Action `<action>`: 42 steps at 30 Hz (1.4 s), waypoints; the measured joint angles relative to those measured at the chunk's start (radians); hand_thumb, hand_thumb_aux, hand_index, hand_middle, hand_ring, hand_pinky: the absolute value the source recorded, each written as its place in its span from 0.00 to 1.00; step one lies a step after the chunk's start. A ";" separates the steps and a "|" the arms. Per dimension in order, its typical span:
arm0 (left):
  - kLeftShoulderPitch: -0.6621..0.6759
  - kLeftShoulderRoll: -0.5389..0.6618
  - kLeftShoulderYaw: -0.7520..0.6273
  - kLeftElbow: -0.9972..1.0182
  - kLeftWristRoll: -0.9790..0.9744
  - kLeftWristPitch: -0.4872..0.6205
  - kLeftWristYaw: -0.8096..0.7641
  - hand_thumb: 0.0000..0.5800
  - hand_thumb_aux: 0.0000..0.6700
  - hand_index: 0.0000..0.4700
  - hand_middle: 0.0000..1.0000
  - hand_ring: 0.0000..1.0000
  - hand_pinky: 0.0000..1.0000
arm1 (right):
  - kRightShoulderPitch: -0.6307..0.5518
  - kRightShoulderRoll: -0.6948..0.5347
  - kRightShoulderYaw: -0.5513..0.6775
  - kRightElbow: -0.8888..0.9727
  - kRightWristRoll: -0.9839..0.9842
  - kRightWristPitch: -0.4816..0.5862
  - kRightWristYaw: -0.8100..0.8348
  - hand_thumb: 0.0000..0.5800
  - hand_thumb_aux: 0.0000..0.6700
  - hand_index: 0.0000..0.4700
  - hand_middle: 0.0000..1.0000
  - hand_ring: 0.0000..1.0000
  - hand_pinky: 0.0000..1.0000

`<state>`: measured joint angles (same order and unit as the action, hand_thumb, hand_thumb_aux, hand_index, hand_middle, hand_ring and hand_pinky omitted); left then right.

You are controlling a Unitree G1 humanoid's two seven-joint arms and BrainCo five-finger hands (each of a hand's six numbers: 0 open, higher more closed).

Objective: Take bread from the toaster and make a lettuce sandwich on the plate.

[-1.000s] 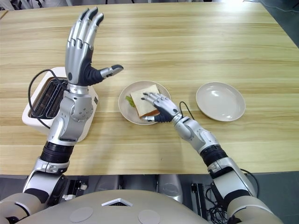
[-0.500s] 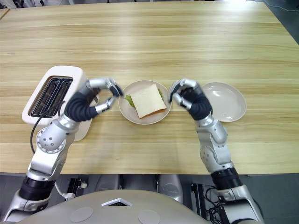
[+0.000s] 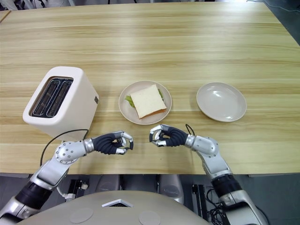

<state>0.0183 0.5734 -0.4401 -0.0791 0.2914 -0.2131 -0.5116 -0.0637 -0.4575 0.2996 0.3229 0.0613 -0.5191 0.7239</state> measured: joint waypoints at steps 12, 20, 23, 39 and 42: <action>-0.379 -0.211 -0.148 0.602 0.491 -0.086 0.532 1.00 1.00 0.98 1.00 1.00 1.00 | -0.366 0.054 0.100 0.502 -0.618 -0.147 -0.653 1.00 1.00 0.98 1.00 1.00 1.00; -0.630 -0.358 -0.142 1.061 0.489 -0.117 0.760 1.00 1.00 0.98 1.00 1.00 1.00 | -0.634 0.154 0.225 0.843 -0.799 -0.105 -0.910 1.00 1.00 0.98 1.00 1.00 1.00; -0.733 -0.369 -0.132 1.210 0.481 -0.107 0.814 1.00 1.00 0.98 1.00 1.00 1.00 | -0.722 0.190 0.272 0.940 -0.849 -0.046 -0.972 1.00 1.00 0.98 1.00 1.00 1.00; -0.754 -0.357 -0.025 1.284 0.358 -0.252 0.950 0.50 0.29 0.29 0.00 0.00 0.00 | -0.729 0.193 0.162 0.999 -0.732 -0.099 -1.054 0.00 0.00 0.00 0.00 0.00 0.00; -0.623 -0.315 0.051 1.043 0.264 -0.358 0.936 0.00 0.00 0.00 0.00 0.00 0.00 | -0.600 0.159 0.088 0.917 -0.622 -0.297 -1.015 0.00 0.00 0.00 0.00 0.00 0.00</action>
<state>-0.6048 0.2587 -0.3891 0.9640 0.5558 -0.5707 0.4243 -0.6642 -0.2984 0.3877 1.2398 -0.5606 -0.8165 -0.2911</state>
